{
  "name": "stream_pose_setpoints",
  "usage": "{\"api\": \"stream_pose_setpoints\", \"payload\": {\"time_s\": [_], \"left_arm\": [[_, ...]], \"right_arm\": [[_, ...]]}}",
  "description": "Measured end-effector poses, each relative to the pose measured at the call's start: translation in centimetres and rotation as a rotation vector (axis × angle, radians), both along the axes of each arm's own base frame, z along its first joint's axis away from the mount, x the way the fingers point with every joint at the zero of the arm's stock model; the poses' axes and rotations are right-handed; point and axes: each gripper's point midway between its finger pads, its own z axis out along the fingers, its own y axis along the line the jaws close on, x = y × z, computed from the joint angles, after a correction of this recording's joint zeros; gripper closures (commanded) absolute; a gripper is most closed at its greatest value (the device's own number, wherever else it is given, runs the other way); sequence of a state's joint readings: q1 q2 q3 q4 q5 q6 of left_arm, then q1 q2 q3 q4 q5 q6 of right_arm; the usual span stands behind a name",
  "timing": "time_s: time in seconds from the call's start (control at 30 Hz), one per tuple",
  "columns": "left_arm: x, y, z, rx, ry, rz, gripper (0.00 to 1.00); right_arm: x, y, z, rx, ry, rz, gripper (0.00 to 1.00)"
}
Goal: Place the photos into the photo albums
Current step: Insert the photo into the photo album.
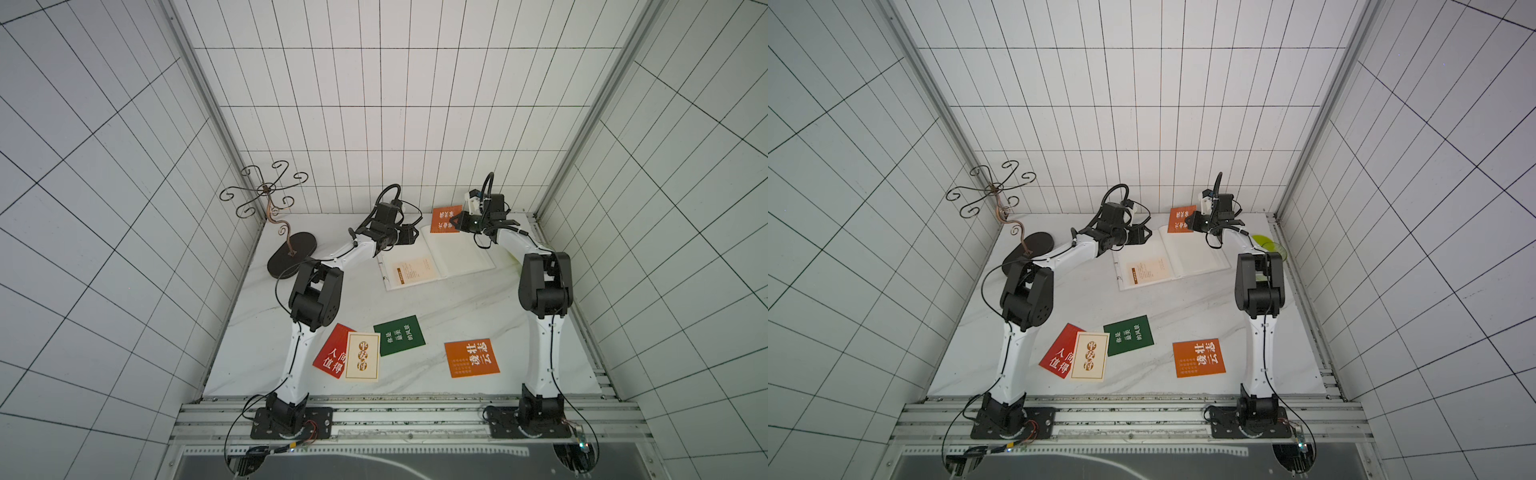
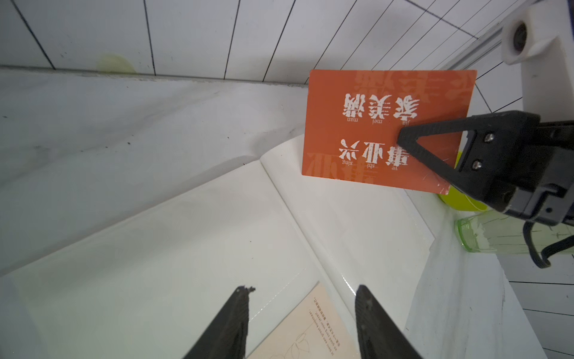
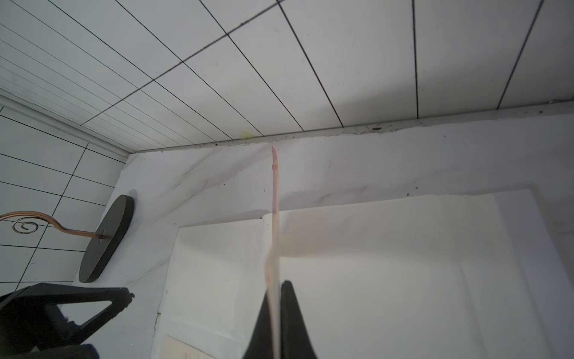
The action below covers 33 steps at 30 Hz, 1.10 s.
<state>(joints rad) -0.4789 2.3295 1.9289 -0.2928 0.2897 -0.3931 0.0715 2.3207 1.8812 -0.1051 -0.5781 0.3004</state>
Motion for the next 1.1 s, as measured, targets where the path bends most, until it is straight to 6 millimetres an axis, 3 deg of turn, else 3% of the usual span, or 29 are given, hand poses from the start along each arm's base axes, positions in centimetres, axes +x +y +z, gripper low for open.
{"api": "stream_pose_setpoints", "payload": {"time_s": [0.13,0.4,0.7,1.1], "left_arm": [[-0.5,-0.2,-3.2,0.039,0.068,-0.007,0.46],[-1.7,2.4,-7.7,0.107,0.169,0.034,0.47],[-1.7,3.1,-7.9,0.124,0.178,0.050,0.49],[-2.2,4.5,-7.9,0.132,0.199,0.068,0.49]], "right_arm": [[-0.6,0.2,-1.7,0.008,0.054,0.016,1.00],[-1.2,0.5,-2.2,-0.007,0.071,0.040,1.00],[-1.6,1.0,-3.5,-0.138,0.081,0.032,1.00],[-2.1,3.0,-2.2,-0.322,0.037,0.021,1.00]]}}
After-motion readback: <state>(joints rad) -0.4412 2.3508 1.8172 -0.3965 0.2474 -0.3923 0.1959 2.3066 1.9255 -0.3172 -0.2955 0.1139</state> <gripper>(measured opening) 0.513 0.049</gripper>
